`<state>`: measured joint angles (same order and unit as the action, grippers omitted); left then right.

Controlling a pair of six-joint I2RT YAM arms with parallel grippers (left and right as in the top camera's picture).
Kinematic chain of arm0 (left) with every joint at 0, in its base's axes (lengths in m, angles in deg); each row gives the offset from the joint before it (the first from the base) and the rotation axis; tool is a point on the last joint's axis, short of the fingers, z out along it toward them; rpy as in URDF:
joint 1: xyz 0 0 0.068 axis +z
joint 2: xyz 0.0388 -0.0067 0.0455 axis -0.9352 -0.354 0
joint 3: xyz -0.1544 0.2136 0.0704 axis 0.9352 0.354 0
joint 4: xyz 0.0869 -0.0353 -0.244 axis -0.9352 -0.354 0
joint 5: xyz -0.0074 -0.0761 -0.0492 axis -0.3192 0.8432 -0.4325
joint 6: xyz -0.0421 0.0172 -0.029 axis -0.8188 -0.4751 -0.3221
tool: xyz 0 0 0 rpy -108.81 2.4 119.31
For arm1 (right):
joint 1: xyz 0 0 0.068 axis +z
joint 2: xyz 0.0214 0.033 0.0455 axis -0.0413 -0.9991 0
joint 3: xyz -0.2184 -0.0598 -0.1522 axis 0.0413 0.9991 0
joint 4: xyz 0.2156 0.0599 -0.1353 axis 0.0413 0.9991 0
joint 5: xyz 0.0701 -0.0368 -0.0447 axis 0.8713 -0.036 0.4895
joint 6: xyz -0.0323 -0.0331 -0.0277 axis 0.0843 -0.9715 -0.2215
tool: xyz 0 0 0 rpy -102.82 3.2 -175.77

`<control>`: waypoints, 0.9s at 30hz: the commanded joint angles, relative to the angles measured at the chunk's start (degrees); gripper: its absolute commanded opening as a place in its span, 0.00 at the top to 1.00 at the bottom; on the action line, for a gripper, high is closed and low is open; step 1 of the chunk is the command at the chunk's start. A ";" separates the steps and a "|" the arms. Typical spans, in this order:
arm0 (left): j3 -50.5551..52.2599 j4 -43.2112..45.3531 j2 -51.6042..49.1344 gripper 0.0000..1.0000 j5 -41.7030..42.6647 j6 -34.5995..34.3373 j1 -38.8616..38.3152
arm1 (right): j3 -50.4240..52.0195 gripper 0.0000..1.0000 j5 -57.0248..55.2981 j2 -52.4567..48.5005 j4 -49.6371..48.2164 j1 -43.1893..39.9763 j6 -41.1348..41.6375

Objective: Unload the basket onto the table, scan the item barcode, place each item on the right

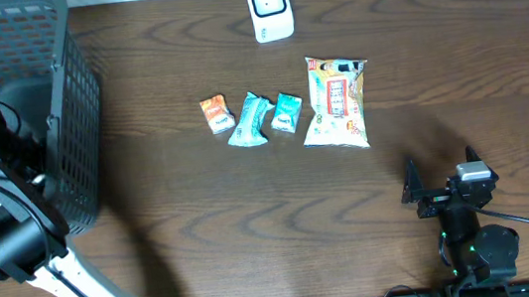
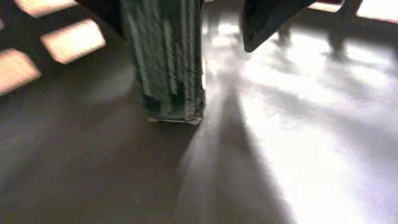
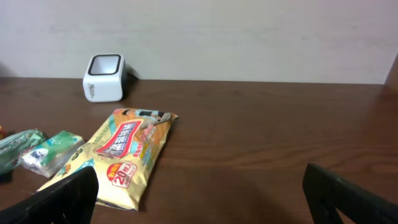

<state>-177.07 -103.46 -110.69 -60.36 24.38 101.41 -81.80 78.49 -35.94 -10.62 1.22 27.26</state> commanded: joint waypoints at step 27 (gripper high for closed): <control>6.64 5.79 2.38 0.07 4.13 -6.03 -3.76 | 0.09 0.01 0.35 0.20 0.22 0.50 0.39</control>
<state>-172.98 -98.80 -109.46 -57.34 18.61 99.68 -81.80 78.49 -35.94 -10.62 1.22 27.26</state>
